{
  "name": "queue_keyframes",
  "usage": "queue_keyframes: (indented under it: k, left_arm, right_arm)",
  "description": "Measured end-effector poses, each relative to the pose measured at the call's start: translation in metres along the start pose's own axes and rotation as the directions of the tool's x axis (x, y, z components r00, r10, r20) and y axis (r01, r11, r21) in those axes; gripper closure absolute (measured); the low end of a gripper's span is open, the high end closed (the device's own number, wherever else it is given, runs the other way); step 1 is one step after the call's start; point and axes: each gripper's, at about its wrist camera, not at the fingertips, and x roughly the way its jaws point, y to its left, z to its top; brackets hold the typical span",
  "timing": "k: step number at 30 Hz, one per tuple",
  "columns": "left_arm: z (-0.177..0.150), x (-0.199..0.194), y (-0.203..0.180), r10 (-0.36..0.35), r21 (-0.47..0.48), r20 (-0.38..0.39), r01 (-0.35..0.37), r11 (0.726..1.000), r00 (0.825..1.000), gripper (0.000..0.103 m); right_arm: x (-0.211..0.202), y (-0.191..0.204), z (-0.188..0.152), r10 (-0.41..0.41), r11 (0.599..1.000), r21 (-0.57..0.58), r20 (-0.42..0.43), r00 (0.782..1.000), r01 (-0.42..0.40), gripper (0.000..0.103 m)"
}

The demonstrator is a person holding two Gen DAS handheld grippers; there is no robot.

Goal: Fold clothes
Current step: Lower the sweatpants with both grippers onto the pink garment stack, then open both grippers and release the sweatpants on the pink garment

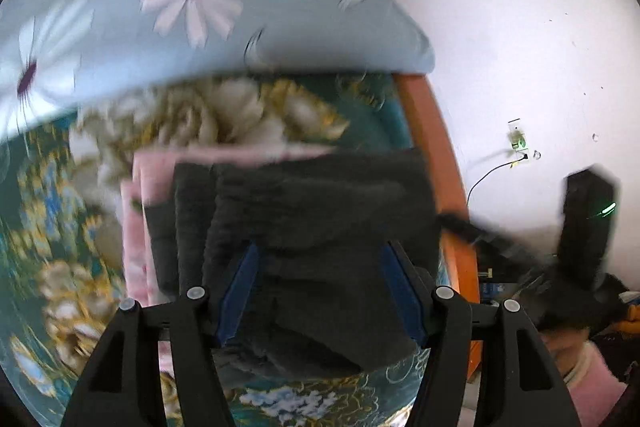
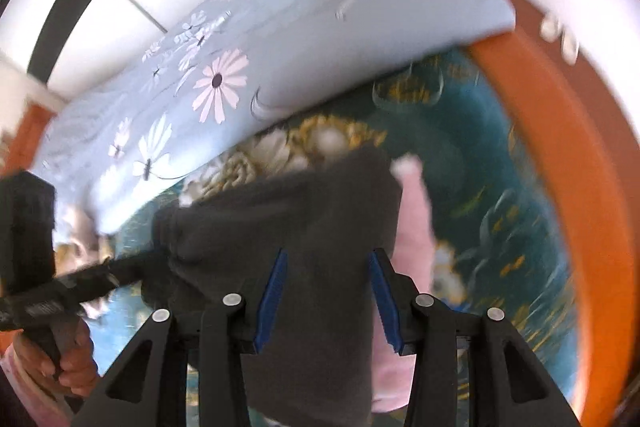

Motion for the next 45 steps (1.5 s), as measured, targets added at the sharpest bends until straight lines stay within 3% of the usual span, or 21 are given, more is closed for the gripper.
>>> queue_keyframes:
  k: [4, 8, 11, 14, 18, 22, 25, 30, 39, 45]
  left_arm:
    - [-0.015, 0.008, 0.019, -0.014, -0.075, 0.020, 0.015, 0.997, 1.000, 0.041]
    - [-0.012, 0.012, 0.027, -0.026, -0.099, 0.020, 0.027, 0.995, 0.999, 0.046]
    - [-0.006, 0.027, 0.029, 0.010, -0.071, -0.002, -0.010, 0.997, 1.000, 0.056]
    - [-0.001, 0.033, 0.029, 0.036, -0.087, -0.011, -0.037, 0.996, 0.999, 0.056]
    - [-0.008, 0.013, 0.016, 0.037, -0.072, 0.007, -0.036, 0.997, 0.999, 0.056]
    - [-0.030, -0.016, -0.004, 0.010, 0.001, 0.064, -0.011, 1.000, 0.998, 0.056]
    - [-0.045, -0.013, -0.005, 0.060, 0.026, 0.052, -0.061, 0.998, 0.997, 0.056]
    - [-0.054, 0.011, 0.016, 0.095, -0.046, 0.008, -0.095, 0.994, 0.995, 0.056]
    - [-0.045, 0.037, 0.010, 0.189, 0.033, -0.030, -0.188, 0.982, 0.982, 0.056]
    - [-0.054, 0.019, -0.003, 0.211, 0.018, -0.021, -0.211, 0.977, 0.977, 0.056]
  right_arm:
    - [0.017, 0.006, 0.014, 0.098, 0.995, 0.001, -0.029, 0.995, -0.098, 0.056]
    - [0.062, 0.000, 0.023, 0.077, 0.997, 0.040, -0.111, 0.991, -0.073, 0.057]
    - [0.088, -0.012, 0.029, 0.070, 0.993, 0.102, -0.160, 0.985, -0.054, 0.058]
    - [0.095, -0.017, 0.032, 0.075, 0.991, 0.126, -0.187, 0.979, -0.052, 0.058]
    - [0.072, -0.009, 0.028, 0.083, 0.993, 0.098, -0.149, 0.985, -0.068, 0.057]
    - [0.035, 0.001, 0.002, 0.116, 0.992, 0.058, -0.086, 0.990, -0.111, 0.057]
    - [0.019, 0.009, -0.027, 0.130, 0.991, 0.033, -0.074, 0.989, -0.128, 0.057]
    - [0.030, 0.010, -0.058, 0.102, 0.994, 0.040, -0.119, 0.988, -0.098, 0.057]
    - [0.067, 0.004, -0.054, 0.052, 0.998, 0.040, -0.180, 0.982, -0.045, 0.056]
    - [0.062, 0.005, -0.056, 0.057, 0.998, 0.043, -0.182, 0.982, -0.050, 0.052]
